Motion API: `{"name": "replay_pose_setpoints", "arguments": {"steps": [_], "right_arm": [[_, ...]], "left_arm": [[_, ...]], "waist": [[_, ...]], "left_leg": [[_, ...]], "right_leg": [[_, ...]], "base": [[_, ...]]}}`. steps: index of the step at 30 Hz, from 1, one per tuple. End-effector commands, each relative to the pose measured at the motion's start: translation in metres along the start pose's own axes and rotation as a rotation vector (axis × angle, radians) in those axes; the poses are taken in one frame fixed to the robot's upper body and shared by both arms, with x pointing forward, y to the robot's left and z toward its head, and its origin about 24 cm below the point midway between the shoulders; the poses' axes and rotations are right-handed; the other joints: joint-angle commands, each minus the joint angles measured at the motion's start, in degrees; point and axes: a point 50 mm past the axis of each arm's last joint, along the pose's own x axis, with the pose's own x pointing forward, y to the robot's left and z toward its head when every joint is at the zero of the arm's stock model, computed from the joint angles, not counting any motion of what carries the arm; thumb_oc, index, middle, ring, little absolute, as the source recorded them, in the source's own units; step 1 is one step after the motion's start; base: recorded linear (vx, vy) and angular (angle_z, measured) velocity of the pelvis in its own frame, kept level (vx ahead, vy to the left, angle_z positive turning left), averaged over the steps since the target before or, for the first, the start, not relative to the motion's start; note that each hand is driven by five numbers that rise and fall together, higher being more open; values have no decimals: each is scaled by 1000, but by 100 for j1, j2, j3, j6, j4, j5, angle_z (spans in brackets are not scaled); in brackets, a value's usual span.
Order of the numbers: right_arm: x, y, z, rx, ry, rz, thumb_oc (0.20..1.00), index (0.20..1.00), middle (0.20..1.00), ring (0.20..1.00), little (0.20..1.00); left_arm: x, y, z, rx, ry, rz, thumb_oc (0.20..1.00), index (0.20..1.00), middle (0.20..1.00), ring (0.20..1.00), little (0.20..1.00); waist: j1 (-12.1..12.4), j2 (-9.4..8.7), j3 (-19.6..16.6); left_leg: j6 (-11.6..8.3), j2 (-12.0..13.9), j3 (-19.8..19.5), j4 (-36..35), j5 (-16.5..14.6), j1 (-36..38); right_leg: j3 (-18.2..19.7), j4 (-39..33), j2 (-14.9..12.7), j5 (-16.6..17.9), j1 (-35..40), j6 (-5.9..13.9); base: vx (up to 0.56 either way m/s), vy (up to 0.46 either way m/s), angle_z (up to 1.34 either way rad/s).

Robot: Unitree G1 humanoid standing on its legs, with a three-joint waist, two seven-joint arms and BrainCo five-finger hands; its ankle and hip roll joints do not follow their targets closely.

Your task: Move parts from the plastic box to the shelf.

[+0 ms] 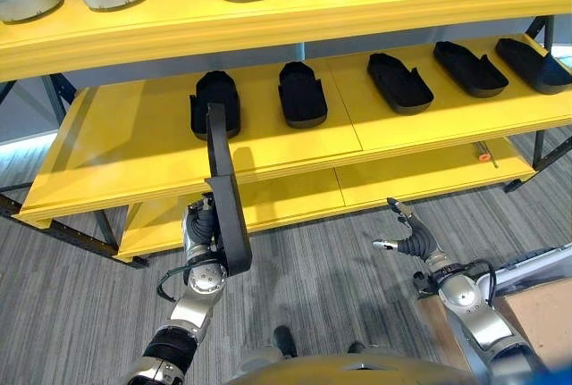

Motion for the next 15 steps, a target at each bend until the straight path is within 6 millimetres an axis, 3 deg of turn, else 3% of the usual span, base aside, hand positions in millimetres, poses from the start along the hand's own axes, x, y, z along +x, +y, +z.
{"name": "replay_pose_setpoints", "arguments": {"steps": [1, 6, 11, 12, 14, 15], "right_arm": [[4, -9, 17, -8, -119, -17, 1000, 1000, 1000, 1000, 1000], [2, -13, 15, -30, -110, -11, 1000, 1000, 1000, 1000, 1000], [-2, -15, 14, -53, -107, 12, 1000, 1000, 1000, 1000, 1000], [-2, -14, 13, -63, -101, 14, 1000, 1000, 1000, 1000, 1000], [-1, -13, 12, -59, -93, 9, 1000, 1000, 1000, 1000, 1000], [-2, -15, 8, -50, -71, -10, 1000, 1000, 1000, 1000, 1000]], "left_arm": [[22, 3, 38, -53, -160, 47, 200, 200, 200, 200, 200], [20, 10, 32, -68, -145, 68, 200, 200, 200, 200, 200], [18, 18, 28, -58, -156, 84, 200, 200, 200, 200, 200], [20, 18, 26, -58, -145, 87, 200, 200, 200, 200, 200], [20, 18, 26, -46, -149, 87, 200, 200, 200, 200, 200], [23, 18, 27, -33, -149, 82, 200, 200, 200, 200, 200]], "waist": [[-212, -60, -84], [-193, 93, -145], [-285, 217, -187], [-350, 297, -182], [-342, 324, -190], [-346, 381, -225]], "left_leg": [[-395, 1218, 820, 1461, -552, 128], [-587, 1503, 413, 539, 74, 418], [-959, 2337, 60, -46, 1005, 599], [-934, 2429, 152, -147, 890, 722], [-907, 2405, 106, -162, 800, 768], [-841, 2249, 79, -125, 601, 803]], "right_leg": [[188, 9, 236, 350, -211, 168], [154, 289, 152, 219, -208, 120], [213, 1134, -238, -146, -495, 126], [221, 1659, -462, -329, -683, 158], [264, 1823, -538, -400, -717, 170], [287, 1881, -580, -438, -661, 196]], "base": [[49, 120, -16], [79, 180, -8], [78, 406, -7], [37, 587, -9], [66, 476, 15], [131, 569, 40]]}}
